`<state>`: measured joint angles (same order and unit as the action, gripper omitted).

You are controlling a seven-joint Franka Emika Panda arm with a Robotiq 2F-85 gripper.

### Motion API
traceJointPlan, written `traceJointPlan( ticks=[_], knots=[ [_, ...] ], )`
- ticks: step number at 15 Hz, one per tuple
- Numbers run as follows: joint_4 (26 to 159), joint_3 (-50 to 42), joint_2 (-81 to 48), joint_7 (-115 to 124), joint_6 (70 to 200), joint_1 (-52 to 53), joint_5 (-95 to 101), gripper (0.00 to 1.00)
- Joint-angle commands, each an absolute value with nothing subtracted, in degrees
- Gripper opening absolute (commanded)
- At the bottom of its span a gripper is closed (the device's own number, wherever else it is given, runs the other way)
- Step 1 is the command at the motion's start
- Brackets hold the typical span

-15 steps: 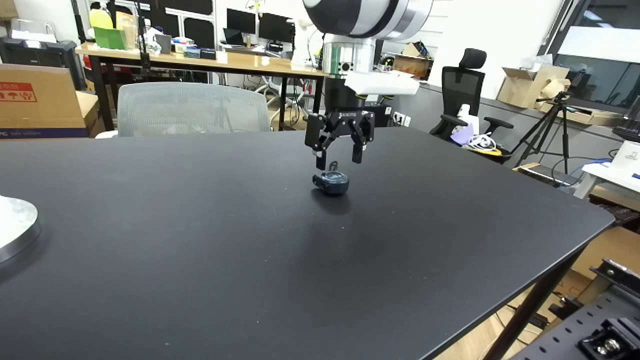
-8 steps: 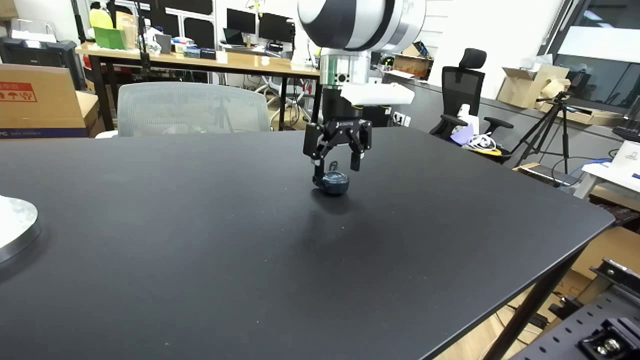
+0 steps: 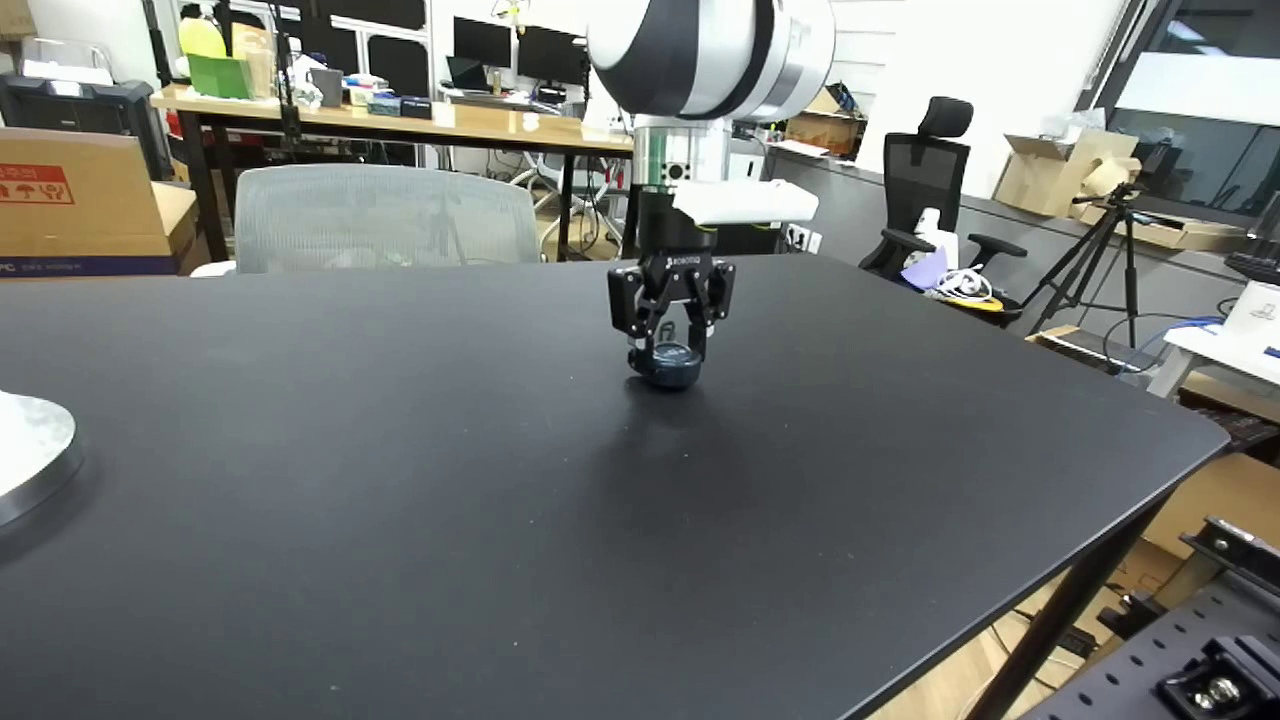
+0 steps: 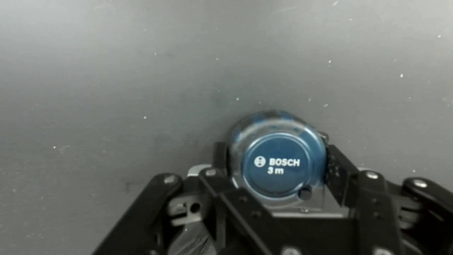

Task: Move the black measuring tape forwards

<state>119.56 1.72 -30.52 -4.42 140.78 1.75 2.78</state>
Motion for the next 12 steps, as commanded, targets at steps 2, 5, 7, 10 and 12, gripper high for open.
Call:
traceJointPlan(
  ticks=[2, 5, 7, 10, 12],
  knots=[
    [117.7, 1.1, -30.8, -2.5, 138.8, 2.5, 3.3, 0.42],
    [120.7, 1.1, -27.8, -2.6, 139.5, 2.7, 3.7, 0.42],
    [123.4, 1.2, -25.3, -2.5, 140.1, 2.7, 3.9, 0.42],
    [128.4, 1.3, -21.1, -1.8, 141.6, 3.2, 4.1, 0.42],
    [131.6, 1.2, -18.6, -1.4, 142.0, 3.8, 4.8, 0.42]
  ],
)
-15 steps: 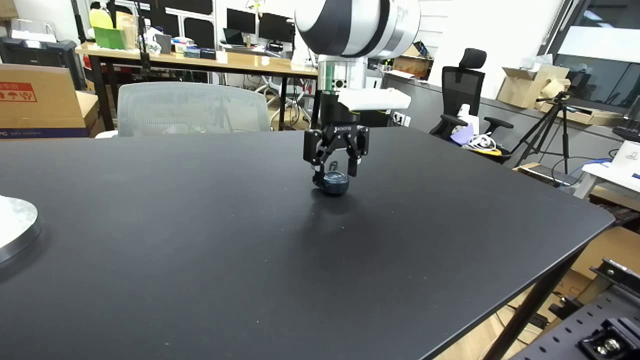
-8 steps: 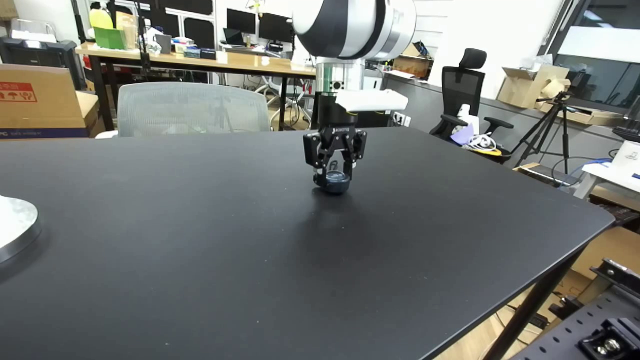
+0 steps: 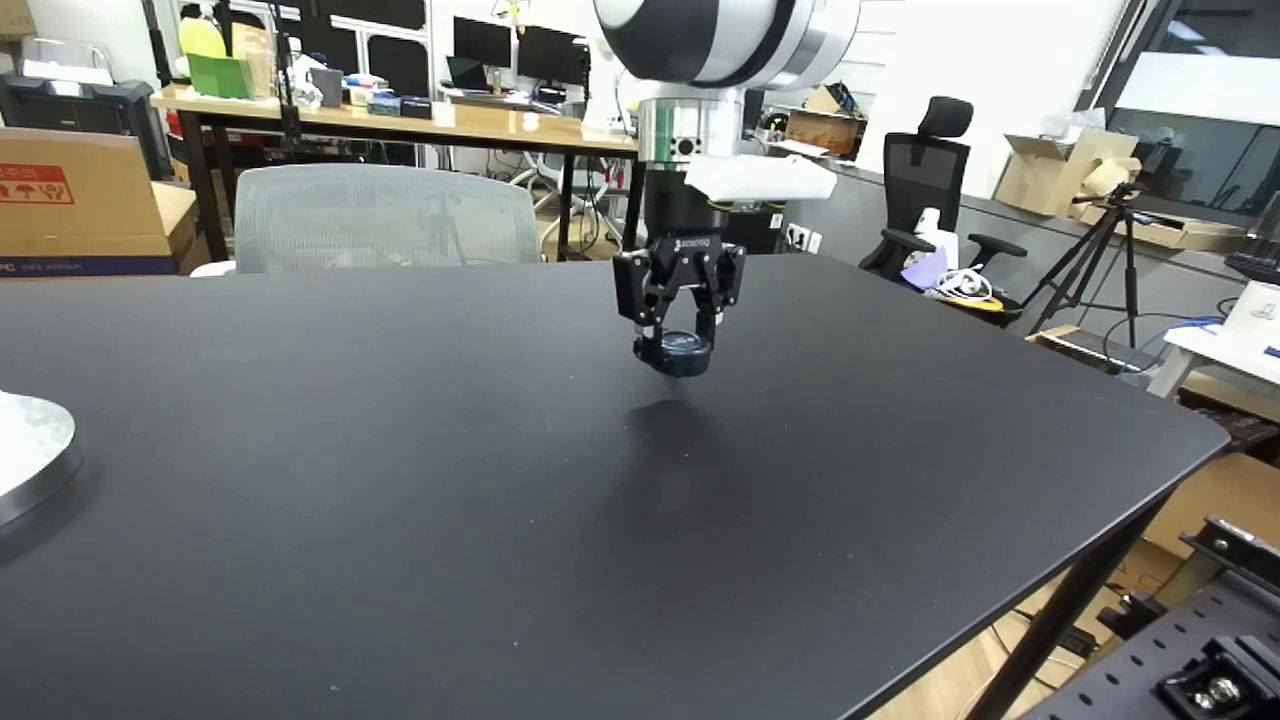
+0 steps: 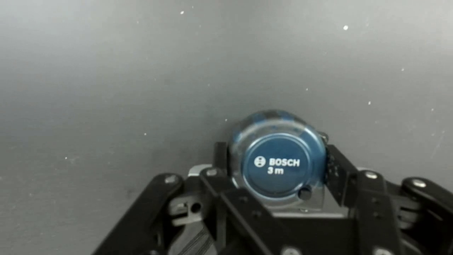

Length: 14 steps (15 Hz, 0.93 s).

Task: Move the black measuring tape forwards

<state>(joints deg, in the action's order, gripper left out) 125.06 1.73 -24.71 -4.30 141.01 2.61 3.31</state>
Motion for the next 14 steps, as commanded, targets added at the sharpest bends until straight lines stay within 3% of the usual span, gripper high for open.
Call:
traceJointPlan(
  ticks=[1, 14],
  knots=[
    [132.9, 1.4, -17.8, -1.3, 141.9, 3.9, 4.7, 0.42],
    [143.1, 1.9, -17.2, 3.6, 151.5, 5.3, 3.1, 0.42]
  ],
)
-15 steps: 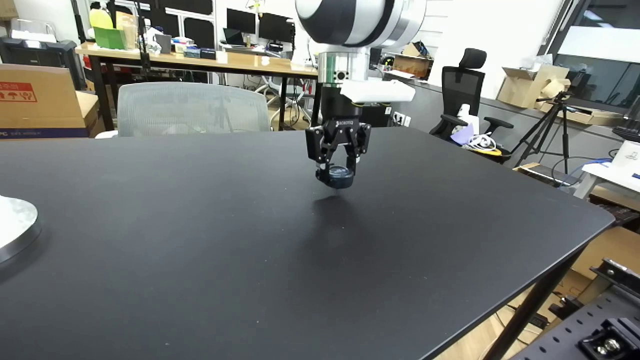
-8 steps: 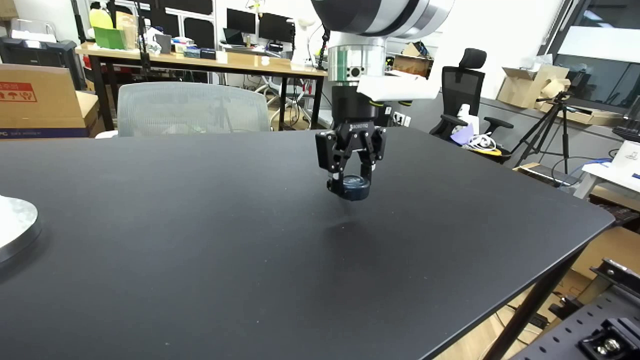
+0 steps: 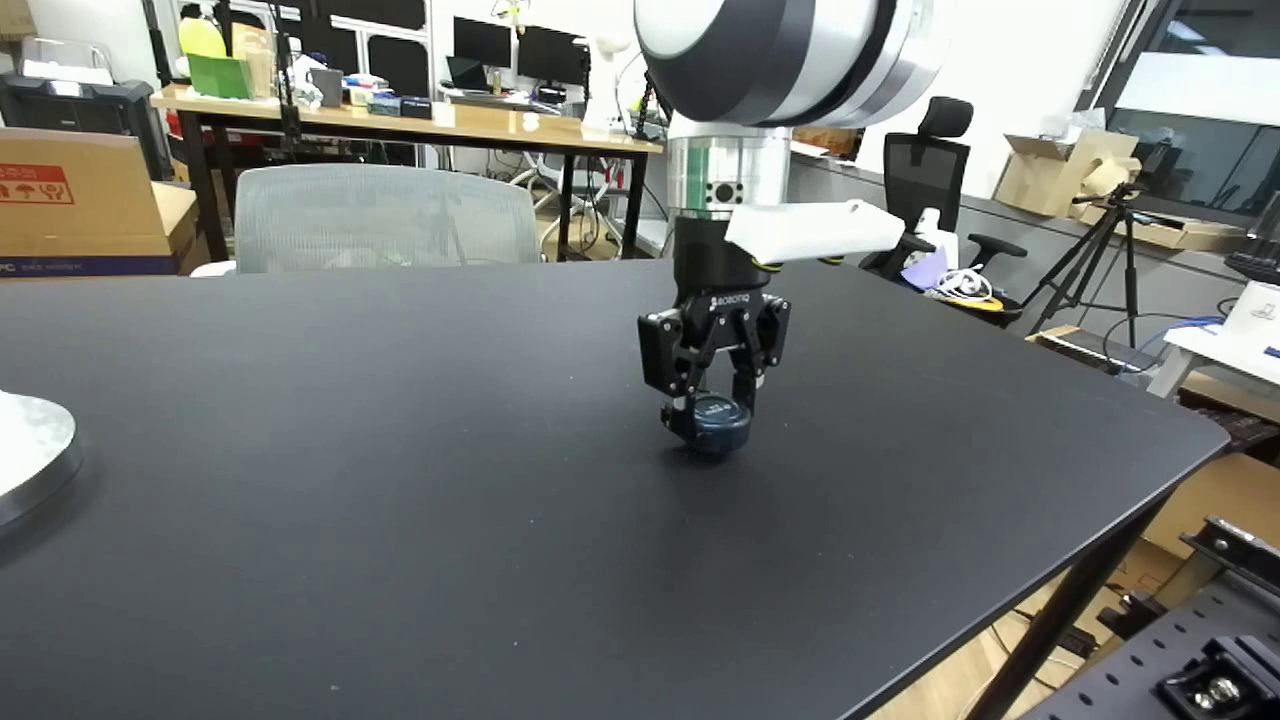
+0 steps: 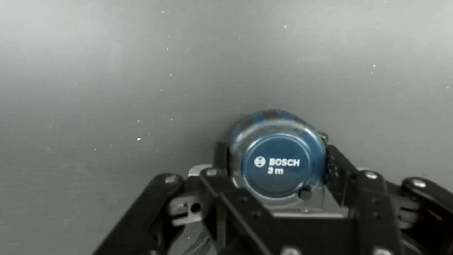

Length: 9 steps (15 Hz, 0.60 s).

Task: Move the black measuring tape forwards

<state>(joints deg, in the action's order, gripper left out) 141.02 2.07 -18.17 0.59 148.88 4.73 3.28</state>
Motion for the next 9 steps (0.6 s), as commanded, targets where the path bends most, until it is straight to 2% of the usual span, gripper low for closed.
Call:
traceJointPlan(
  ticks=[1, 2, 3, 6, 9],
  knots=[
    [143.5, 2.0, -17.2, 3.9, 152.3, 5.2, 2.7, 0.42],
    [143.8, 2.1, -17.1, 4.1, 152.8, 5.2, 2.3, 0.42],
    [143.9, 2.2, -16.8, 4.2, 152.8, 5.1, 2.0, 0.92],
    [144.2, 2.4, -15.9, 4.0, 152.8, 4.8, 0.8, 0.99],
    [144.1, 3.3, -15.1, 2.7, 150.9, 4.5, -0.7, 1.0]
  ],
)
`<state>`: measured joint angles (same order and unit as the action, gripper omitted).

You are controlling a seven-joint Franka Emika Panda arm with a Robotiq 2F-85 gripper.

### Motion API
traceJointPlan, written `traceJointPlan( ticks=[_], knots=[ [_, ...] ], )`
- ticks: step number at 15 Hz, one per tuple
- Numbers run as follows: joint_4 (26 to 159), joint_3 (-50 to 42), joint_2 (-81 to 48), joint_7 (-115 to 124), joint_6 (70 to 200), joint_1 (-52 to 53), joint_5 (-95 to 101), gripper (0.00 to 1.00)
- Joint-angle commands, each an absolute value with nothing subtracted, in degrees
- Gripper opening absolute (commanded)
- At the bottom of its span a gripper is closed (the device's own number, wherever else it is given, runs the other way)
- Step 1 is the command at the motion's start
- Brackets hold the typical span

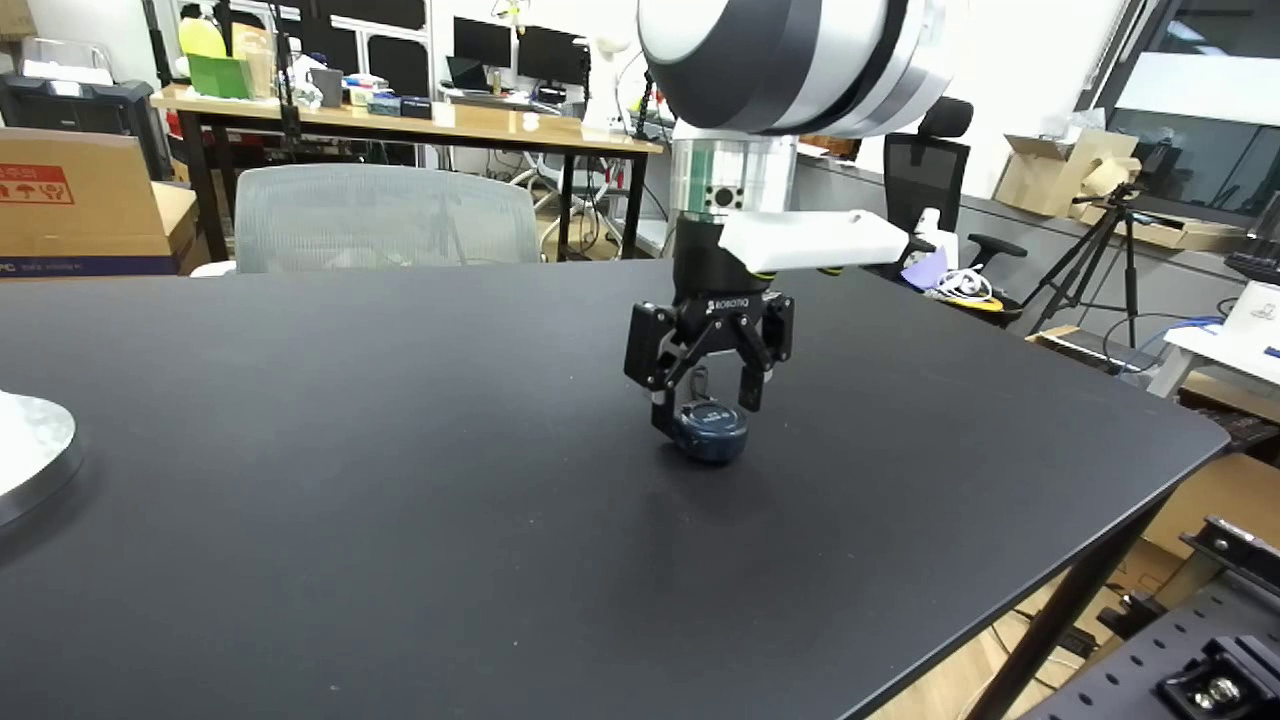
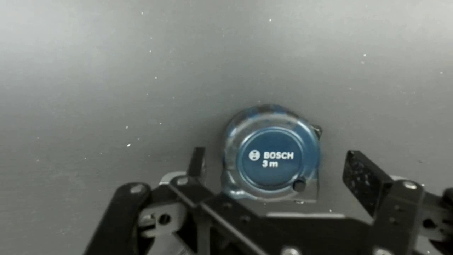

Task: Move the black measuring tape forwards

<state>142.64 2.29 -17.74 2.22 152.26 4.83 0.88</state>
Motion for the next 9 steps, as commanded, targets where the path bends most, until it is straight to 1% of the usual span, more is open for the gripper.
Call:
traceJointPlan(
  ticks=[1, 9],
  knots=[
    [144.1, 3.3, -14.6, 2.8, 150.4, 4.5, -0.9, 1.0],
    [144.7, 3.9, -10.4, 3.5, 150.2, 4.9, -2.2, 1.0]
  ],
)
